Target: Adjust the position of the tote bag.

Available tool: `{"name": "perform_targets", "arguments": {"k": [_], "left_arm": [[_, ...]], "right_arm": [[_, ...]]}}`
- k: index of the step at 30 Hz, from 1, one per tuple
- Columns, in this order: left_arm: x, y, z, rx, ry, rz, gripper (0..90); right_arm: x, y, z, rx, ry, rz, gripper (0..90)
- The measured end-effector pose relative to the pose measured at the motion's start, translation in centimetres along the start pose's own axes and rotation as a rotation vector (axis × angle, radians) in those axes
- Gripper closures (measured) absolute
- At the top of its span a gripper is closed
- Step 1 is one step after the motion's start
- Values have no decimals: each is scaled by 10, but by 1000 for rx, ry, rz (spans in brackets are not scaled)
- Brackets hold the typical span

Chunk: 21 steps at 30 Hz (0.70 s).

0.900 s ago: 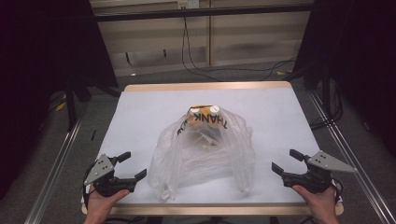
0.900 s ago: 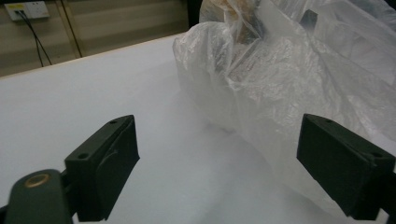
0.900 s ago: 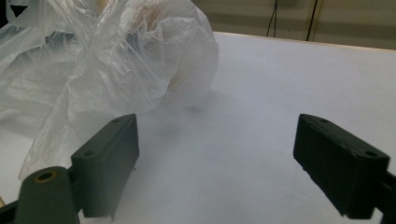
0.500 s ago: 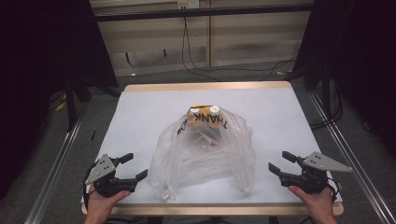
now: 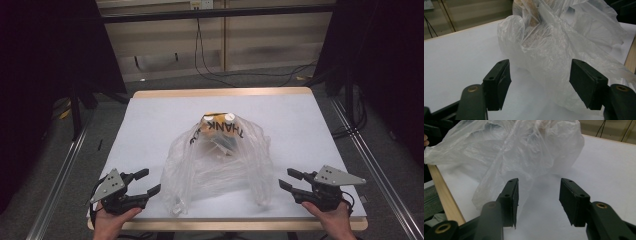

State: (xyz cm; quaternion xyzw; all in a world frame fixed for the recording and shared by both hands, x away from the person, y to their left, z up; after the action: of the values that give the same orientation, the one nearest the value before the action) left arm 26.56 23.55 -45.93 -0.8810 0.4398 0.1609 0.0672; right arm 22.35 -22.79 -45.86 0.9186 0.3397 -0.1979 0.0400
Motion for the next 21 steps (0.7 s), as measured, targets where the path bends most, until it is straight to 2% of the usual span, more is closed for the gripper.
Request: {"name": "perform_targets", "arguments": {"k": [2, 4, 5, 7, 10, 11, 14, 16, 18, 20, 21], "left_arm": [[-1, 3, -1, 10, 6, 24, 363], [-2, 5, -1, 21, -5, 11, 376], [-1, 10, -2, 16, 2, 26, 394], [0, 13, -3, 24, -2, 31, 406], [2, 22, -7, 40, -5, 68, 432], [3, 25, -8, 49, 0, 96, 432], [6, 30, -8, 47, 0, 97, 449], [10, 38, -6, 50, -28, 143, 477], [12, 41, -7, 68, -52, 139, 517], [13, 46, -8, 64, -52, 169, 590], [14, 47, -8, 66, -49, 168, 596]], "right_arm": [[0, -5, -1, -23, -2, -16, 556], [0, -7, -2, -32, -1, -21, 566], [0, -12, -4, -45, 1, -37, 611], [0, -17, -6, -53, 11, -55, 662], [2, -23, -6, -67, 5, -95, 701], [3, -25, -6, -67, 1, -110, 714], [6, -31, -5, -80, -17, -136, 736], [9, -35, -4, -80, -26, -155, 751], [14, -37, -3, -99, -38, -147, 767], [19, -40, -3, -111, -57, -164, 769], [22, -41, -2, -117, -64, -172, 769]]}}
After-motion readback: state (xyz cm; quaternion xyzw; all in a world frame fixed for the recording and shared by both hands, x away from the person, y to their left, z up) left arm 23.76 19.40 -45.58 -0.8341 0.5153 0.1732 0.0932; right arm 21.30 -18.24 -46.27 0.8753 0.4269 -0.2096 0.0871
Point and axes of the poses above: each handheld gripper's, and its own axes: x roughly forward along the jaws, z roughly out of its underside, y roughly to its right, the point moved 5 cm from there along x, roughly forward along the jaws, and after that the axes turned 1 degree about -x, right-handed, at the moved point
